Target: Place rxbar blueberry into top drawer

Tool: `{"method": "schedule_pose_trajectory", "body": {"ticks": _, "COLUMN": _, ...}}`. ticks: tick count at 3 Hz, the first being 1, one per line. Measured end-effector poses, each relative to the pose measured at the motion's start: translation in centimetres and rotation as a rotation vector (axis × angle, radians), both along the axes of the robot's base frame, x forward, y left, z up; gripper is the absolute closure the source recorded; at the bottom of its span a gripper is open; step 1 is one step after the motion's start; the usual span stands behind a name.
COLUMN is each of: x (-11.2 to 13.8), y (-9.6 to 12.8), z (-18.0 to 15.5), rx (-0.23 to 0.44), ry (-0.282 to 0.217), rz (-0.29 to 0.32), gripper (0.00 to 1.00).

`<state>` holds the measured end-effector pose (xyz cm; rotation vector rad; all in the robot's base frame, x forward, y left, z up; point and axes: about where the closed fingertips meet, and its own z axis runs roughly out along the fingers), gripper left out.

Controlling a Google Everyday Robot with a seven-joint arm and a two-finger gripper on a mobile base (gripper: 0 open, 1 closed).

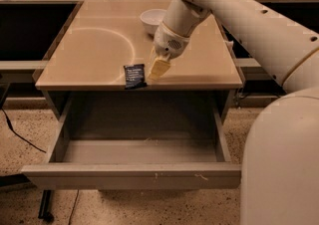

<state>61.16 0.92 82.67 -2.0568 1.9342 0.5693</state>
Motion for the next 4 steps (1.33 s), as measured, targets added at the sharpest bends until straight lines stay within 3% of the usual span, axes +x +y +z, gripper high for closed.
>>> {"method": "schedule_pose_trajectory", "body": {"ticks": 1, "x": 0.3, "y": 0.0, "z": 0.3, "rx": -0.004, "ry": 0.005, "rz": 0.013, "gripper": 0.12}}
{"method": "schedule_pose_trajectory", "body": {"ticks": 2, "x": 0.4, "y": 0.1, "z": 0.6, "rx": -0.005, "ry": 0.015, "rz": 0.023, "gripper": 0.0}}
{"method": "schedule_pose_trajectory", "body": {"ticks": 3, "x": 0.4, "y": 0.1, "z": 0.7, "rx": -0.005, "ry": 0.015, "rz": 0.023, "gripper": 0.0}}
{"method": "schedule_pose_trajectory", "body": {"ticks": 4, "x": -0.2, "y": 2.1, "z": 0.6, "rx": 0.03, "ry": -0.013, "rz": 0.035, "gripper": 0.0}}
